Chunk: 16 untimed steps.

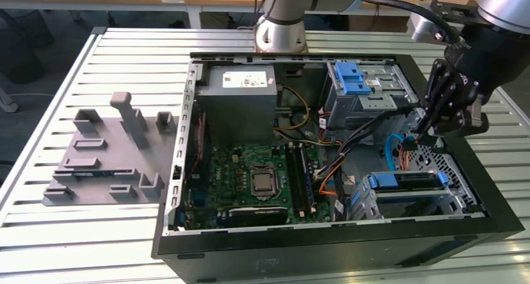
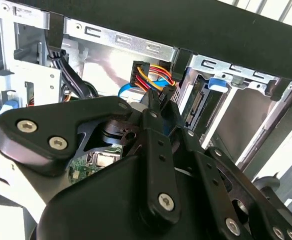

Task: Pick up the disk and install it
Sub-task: 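Insert the first disk wire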

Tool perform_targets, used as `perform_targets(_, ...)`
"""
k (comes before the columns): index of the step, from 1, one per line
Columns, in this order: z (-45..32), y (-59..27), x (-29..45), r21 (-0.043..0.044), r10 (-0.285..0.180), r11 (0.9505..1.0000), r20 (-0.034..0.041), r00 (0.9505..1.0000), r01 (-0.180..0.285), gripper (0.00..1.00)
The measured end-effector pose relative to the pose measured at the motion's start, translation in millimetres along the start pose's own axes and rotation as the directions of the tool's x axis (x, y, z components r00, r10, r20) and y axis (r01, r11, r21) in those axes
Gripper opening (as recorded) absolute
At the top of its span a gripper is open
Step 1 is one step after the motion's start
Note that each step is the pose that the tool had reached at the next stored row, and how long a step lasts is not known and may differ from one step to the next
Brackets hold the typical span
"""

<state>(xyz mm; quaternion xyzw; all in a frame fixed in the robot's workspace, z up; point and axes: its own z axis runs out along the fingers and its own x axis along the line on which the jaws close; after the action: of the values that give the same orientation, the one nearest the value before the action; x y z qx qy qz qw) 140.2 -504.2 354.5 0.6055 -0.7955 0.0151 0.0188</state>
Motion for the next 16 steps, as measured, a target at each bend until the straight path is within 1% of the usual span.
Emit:
perform_targets(2,0.1,0.3,-1.5,0.0023,0.001,1.0000,-0.0083,1.0000,-0.001,0.25)
perform_targets(4,0.2,0.4,-1.7,0.0029,0.001,1.0000,-0.0108,0.9999,-0.001,0.23)
perform_targets(5,0.1,0.4,-1.6,0.0031,0.001,1.0000,-0.0115,0.9999,-0.001,0.17)
perform_targets(9,0.1,0.3,-1.7,0.0039,-0.012,0.9999,-0.0119,0.9999,0.012,0.16)
perform_targets(16,0.1,0.1,-0.3,0.0081,-0.071,0.9975,-0.0117,0.9974,0.071,0.16)
